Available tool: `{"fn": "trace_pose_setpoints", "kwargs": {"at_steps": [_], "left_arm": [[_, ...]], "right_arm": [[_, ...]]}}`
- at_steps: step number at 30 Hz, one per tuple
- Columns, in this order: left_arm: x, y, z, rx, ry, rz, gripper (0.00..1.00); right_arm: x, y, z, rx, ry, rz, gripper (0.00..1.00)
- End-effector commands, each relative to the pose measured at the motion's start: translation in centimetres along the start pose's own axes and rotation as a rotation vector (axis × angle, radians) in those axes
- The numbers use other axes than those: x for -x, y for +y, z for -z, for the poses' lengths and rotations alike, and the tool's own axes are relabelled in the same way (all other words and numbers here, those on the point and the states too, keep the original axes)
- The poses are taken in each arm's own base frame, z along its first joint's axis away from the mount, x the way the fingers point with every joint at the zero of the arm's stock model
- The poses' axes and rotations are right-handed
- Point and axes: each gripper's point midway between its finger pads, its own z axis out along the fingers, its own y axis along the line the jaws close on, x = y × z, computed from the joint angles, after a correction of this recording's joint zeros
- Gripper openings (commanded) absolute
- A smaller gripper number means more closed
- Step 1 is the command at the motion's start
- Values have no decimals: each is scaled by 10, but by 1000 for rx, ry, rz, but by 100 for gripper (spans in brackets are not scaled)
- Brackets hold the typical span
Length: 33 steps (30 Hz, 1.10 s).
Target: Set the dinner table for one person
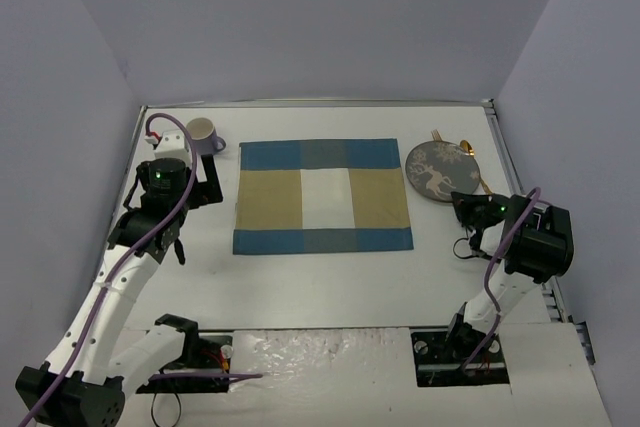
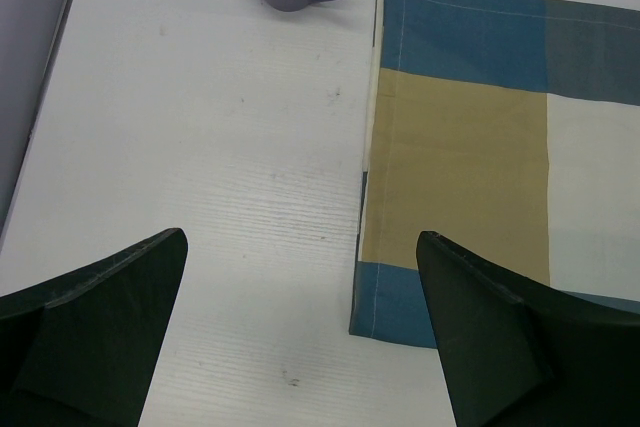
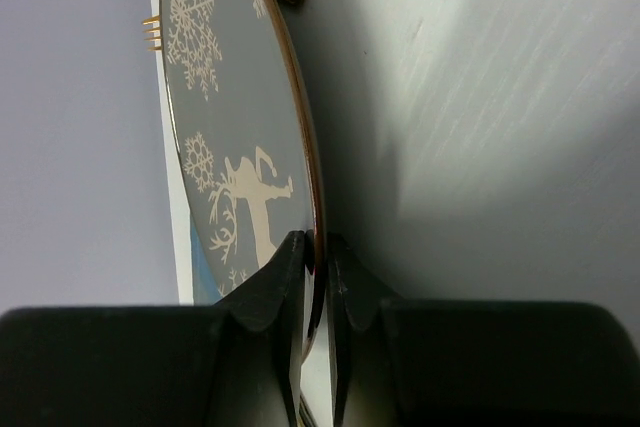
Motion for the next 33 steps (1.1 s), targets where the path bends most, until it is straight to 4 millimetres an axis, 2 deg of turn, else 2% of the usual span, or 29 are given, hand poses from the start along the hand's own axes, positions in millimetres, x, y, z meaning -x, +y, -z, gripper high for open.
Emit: {"fn": "trace_pose_setpoints", "kwargs": {"at_steps": [1, 11, 14, 17, 21, 25, 28, 33], "left_arm": [[21, -1, 2, -2, -70, 7, 97], [20, -4, 0, -15, -65, 10, 97], [20, -4, 0, -16, -65, 9, 97], [20, -5, -1, -18, -62, 9, 97], [21, -5, 0, -22, -65, 10, 97], [20, -6, -1, -24, -63, 10, 97], [20, -6, 0, -25, -65, 11, 97], [20, -4, 0, -19, -66, 9, 97]], "right_arm": [[-8, -18, 12, -81, 28, 38, 0], [12, 103, 48, 231, 5, 85, 0], [12, 131, 61, 303, 18, 114, 0], [2, 152, 68, 367, 76, 137, 0], [-34, 181, 76, 462, 200, 197, 0], [-90, 198, 77, 519, 357, 269, 0], [-144, 211, 83, 576, 482, 314, 0], [-206, 223, 84, 640, 612, 381, 0]]}}
